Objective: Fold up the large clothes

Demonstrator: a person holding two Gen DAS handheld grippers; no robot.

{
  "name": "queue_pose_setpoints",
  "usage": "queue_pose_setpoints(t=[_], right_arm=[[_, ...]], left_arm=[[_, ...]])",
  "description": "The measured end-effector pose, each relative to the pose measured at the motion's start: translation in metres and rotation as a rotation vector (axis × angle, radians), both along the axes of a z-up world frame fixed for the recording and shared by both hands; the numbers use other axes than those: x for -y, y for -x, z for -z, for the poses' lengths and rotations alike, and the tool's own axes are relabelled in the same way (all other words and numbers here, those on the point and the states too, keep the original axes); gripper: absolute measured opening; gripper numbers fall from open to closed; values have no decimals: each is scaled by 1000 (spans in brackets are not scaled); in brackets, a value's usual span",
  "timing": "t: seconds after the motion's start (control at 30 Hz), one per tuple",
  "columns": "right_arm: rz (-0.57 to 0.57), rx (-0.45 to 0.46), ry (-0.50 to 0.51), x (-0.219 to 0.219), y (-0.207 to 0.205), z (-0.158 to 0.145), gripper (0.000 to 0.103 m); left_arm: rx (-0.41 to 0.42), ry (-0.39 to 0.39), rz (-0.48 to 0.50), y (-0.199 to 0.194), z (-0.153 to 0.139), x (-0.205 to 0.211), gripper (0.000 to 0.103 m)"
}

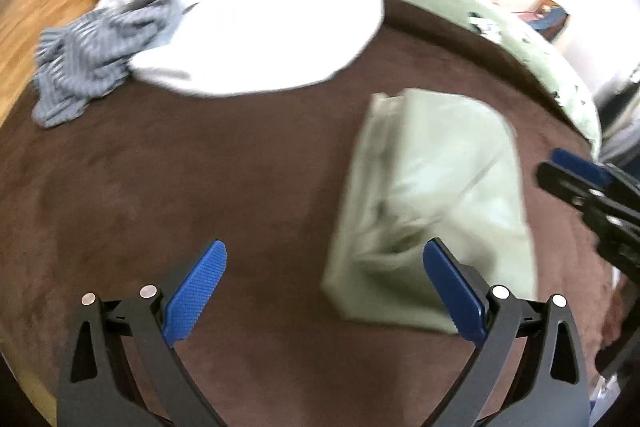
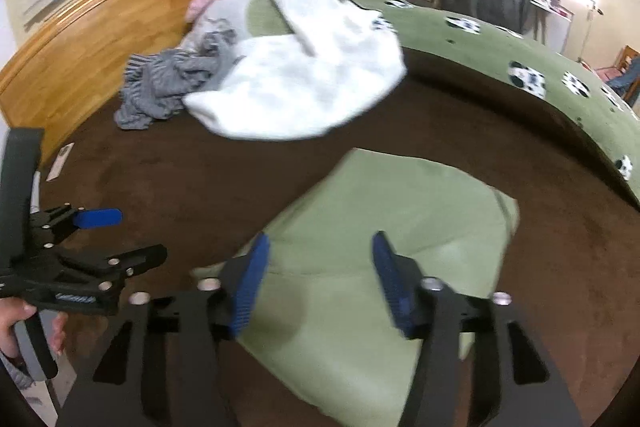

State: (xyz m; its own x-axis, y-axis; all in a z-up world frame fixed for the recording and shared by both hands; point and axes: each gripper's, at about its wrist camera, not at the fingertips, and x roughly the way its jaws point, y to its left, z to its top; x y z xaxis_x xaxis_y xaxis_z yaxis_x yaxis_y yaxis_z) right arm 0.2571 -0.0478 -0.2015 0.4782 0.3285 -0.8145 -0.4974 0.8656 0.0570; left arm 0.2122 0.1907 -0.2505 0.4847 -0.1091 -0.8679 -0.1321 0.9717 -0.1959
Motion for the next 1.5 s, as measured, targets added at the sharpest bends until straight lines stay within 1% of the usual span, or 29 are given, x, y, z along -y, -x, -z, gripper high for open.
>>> queue_pose_setpoints(t=[0.07,0.1,0.17,0.2,0.23,0.27,0.37,0.5,0.53,0.63,0.67,0.77,0.83,0.9,1.03,1.17,1.27,1.37,1.5], right_arm=[[0,-25,-9,13,-12,3,40],[-4,-43,-11,19,-21,6,40],[-6,-50,-8,27,-35,10,40],[-16,-60,-11,28,-44,13,37],[-25,-69,-13,28,-53,17,30],[-37,-75,-12,26,-65,21,28],[-55,-83,-23,19,-88,28,27],[-98,-118,-42,4,-124,47,27],[-113,-128,-40,-1,-131,54,23],[-137,-180,-46,-13,-148,73,17],[-143,-194,-46,-16,-152,80,16],[-159,-219,-5,-28,-161,104,15],[-159,-231,15,-31,-164,117,11],[-159,-244,39,-34,-168,134,8],[-155,-257,57,-37,-174,160,8],[-151,-248,74,-41,-180,168,7],[-146,-237,89,-45,-184,172,7],[-121,-248,84,-45,-194,178,7],[-131,-222,132,-53,-194,181,7]], left_arm=[[19,38,17,-13,-5,22,96],[20,51,19,-17,-8,31,96],[30,67,29,-27,-13,52,96],[38,70,33,-30,-14,60,96],[44,76,37,-33,-15,68,96],[46,91,41,-37,-14,79,96],[37,130,45,-45,-7,96,96],[67,181,30,-50,0,111,96],[69,190,24,-51,3,113,96],[54,209,1,-50,18,112,96],[41,214,-7,-49,25,110,96],[-5,226,-31,-43,46,102,96],[-26,230,-32,-35,62,98,96],[-33,226,-18,-28,72,97,96],[-20,225,0,-20,88,99,96],[3,294,-21,-19,101,86,96],[16,295,-10,-19,107,85,97],[25,297,-5,-19,108,85,97],[28,284,3,-19,110,85,97]])
